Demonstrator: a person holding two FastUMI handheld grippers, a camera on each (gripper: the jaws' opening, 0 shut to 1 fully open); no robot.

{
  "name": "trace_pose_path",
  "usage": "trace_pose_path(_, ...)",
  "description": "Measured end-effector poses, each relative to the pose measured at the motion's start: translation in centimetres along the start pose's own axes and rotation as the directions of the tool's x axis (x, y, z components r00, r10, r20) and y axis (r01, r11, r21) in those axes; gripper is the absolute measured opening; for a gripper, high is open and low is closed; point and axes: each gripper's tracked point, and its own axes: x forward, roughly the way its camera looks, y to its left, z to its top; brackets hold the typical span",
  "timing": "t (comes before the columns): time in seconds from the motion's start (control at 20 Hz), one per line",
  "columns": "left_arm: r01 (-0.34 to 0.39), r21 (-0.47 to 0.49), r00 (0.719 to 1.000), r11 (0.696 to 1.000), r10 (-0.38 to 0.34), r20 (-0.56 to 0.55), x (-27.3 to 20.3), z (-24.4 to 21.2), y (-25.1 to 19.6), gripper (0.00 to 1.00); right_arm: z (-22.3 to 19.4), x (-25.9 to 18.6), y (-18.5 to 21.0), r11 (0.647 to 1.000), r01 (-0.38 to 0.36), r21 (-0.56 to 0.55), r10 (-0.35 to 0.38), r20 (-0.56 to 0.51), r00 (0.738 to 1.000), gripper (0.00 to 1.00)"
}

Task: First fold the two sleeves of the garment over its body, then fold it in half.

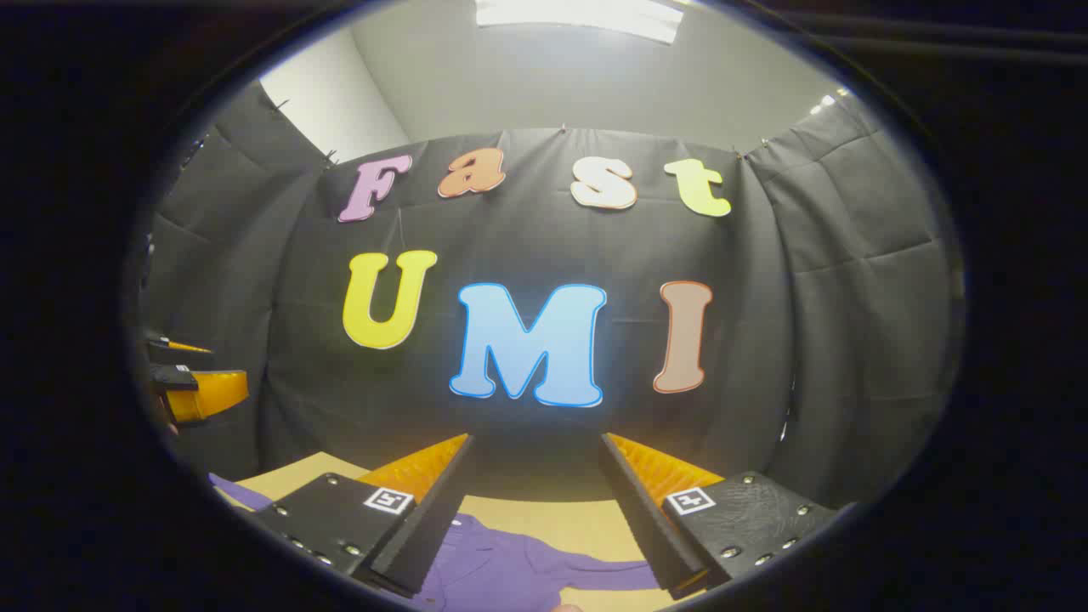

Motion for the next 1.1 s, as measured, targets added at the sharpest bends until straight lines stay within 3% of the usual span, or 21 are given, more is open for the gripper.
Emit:
trace_pose_path(0.75, 0.017, 0.026, 1.0, 1.0, -0.016, -0.017, -0.5, -0.7, -1.2, 0.93, -2.7, -0.4, -4.1, 0.998, 0.062, 0.03, -0.06, -0.05, 0.997, 0.92)
trace_pose_path(0.8, 0.018, 0.029, 1.0, 0.999, -0.018, -0.018, -0.6, -0.7, -1.3, 0.93, -3.0, -0.4, -4.5, 0.997, 0.069, 0.028, -0.067, -0.055, 0.996, 0.89)
trace_pose_path(1.1, 0.018, 0.043, 1.0, 0.999, -0.017, -0.022, -0.9, -0.8, -1.4, 0.93, -6.9, 0.0, -8.8, 0.99, 0.143, 0.013, -0.14, -0.123, 0.983, 0.96)
